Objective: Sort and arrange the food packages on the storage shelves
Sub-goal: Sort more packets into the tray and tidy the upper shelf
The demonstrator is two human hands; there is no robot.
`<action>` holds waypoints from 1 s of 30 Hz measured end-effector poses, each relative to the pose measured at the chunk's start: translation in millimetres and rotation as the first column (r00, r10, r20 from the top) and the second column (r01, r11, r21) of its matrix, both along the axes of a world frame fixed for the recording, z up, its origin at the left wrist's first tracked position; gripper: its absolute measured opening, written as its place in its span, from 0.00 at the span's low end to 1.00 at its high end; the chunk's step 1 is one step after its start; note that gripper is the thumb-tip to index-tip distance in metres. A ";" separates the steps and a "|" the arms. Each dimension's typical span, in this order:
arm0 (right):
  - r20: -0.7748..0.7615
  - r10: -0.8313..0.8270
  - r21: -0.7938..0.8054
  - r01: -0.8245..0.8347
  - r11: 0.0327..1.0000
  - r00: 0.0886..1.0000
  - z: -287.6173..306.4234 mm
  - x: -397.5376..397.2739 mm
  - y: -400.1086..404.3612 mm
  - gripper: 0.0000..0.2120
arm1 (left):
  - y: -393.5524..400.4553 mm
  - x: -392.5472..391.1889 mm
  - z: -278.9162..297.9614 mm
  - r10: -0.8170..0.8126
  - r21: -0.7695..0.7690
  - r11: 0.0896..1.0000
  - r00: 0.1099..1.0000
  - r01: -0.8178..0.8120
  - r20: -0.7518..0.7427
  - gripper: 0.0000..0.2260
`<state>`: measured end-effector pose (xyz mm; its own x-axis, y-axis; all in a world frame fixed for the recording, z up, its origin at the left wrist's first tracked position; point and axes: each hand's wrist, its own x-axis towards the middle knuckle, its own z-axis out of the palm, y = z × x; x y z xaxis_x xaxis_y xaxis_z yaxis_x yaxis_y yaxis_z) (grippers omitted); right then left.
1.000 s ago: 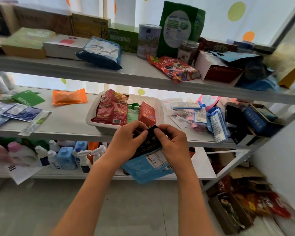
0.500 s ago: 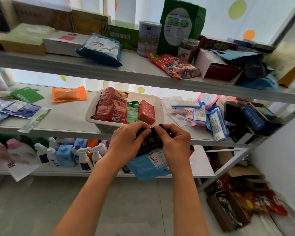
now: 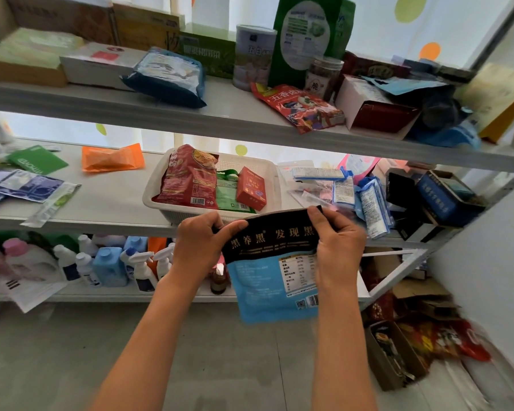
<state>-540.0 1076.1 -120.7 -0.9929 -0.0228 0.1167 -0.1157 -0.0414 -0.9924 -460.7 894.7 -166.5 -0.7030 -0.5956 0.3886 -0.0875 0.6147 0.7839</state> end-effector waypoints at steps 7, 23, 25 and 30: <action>0.045 0.107 -0.047 -0.105 0.993 0.993 -2.3 -1.4 -11.1 0.08 | -12.4 2.7 -8.4 -0.001 0.140 0.990 0.997 0.011 -0.074 0.22; 0.210 0.203 -0.179 -0.166 0.970 0.956 -23.7 -12.6 -74.5 0.05 | -62.5 25.6 -42.7 -0.492 0.774 0.582 0.866 0.249 0.091 0.17; 0.248 0.192 -0.213 -0.140 0.967 0.949 -28.3 -18.3 -82.4 0.05 | -73.5 25.7 -46.2 -0.518 0.771 0.581 0.849 0.262 0.102 0.18; 0.256 0.145 -0.114 -0.119 0.986 0.956 -45.4 -30.7 -104.1 0.06 | -94.3 6.7 -44.3 -0.425 0.768 0.604 0.901 0.212 0.085 0.16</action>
<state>-570.6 972.0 -166.2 -0.9777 -0.1569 -0.1396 0.1613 -0.1354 -0.9776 -454.0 800.4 -210.8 -0.9069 -0.3227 -0.2708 -0.2448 -0.1195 0.9622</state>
